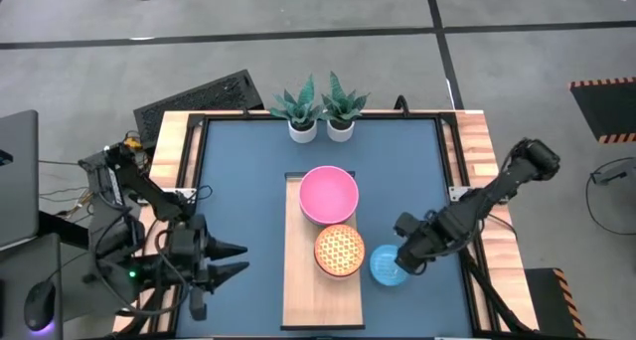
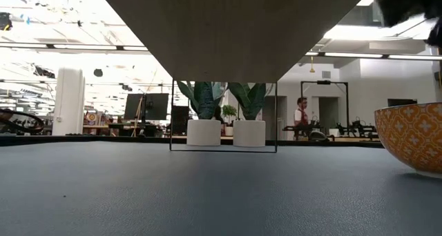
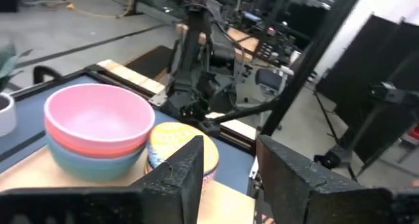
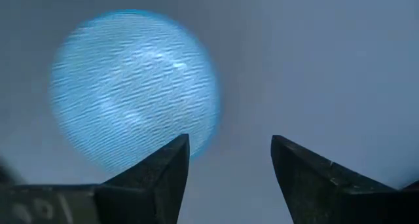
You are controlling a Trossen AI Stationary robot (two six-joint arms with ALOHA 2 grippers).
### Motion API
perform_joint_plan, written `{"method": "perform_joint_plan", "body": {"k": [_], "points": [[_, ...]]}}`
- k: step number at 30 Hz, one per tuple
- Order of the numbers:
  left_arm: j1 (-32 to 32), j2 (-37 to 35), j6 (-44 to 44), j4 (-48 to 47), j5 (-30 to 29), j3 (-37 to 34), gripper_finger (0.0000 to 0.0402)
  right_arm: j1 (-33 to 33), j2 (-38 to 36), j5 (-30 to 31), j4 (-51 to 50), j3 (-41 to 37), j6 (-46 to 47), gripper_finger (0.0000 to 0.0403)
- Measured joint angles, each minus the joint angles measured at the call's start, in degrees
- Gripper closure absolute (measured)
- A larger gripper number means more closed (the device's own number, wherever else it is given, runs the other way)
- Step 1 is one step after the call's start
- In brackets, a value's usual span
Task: Place and stack bowls onto a shelf
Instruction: Stack the light blue patterned bowl on top of the orange patterned bowl on the shelf
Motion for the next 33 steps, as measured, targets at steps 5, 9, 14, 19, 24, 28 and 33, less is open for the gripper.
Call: {"method": "perform_joint_plan", "body": {"k": [5,9,14,19,24,28,33], "points": [[0.0,0.0,-3.9,-3.1,-1.0,0.0,0.0273,-2.5,-0.1,-1.3,5.8,-4.7,-3.5,0.0169],[0.0,0.0,-5.2,-4.3,-1.0,0.0,0.0273,-4.2,1.0,-2.3,9.1,-5.4,-6.1,0.017],[0.0,0.0,-6.6,-6.0,-1.1,0.0,0.0273,-5.9,4.5,-2.3,11.6,-5.3,-8.9,0.0171],[0.0,0.0,-10.6,-9.6,-0.8,0.0,0.0273,-7.2,10.0,-5.0,12.6,-5.3,-12.8,0.0175],[0.0,0.0,-13.5,-12.8,-0.7,0.0,0.0273,-7.4,11.6,-7.1,14.8,-5.3,-13.3,0.0254],[0.0,0.0,-14.9,-14.9,-0.4,0.0,0.0273,-7.4,9.8,-7.2,14.7,-5.3,-10.9,0.0365],[0.0,0.0,-15.2,-16.6,1.3,0.0,0.0273,-7.2,5.4,-6.6,9.6,-2.1,-3.5,0.0365]]}}
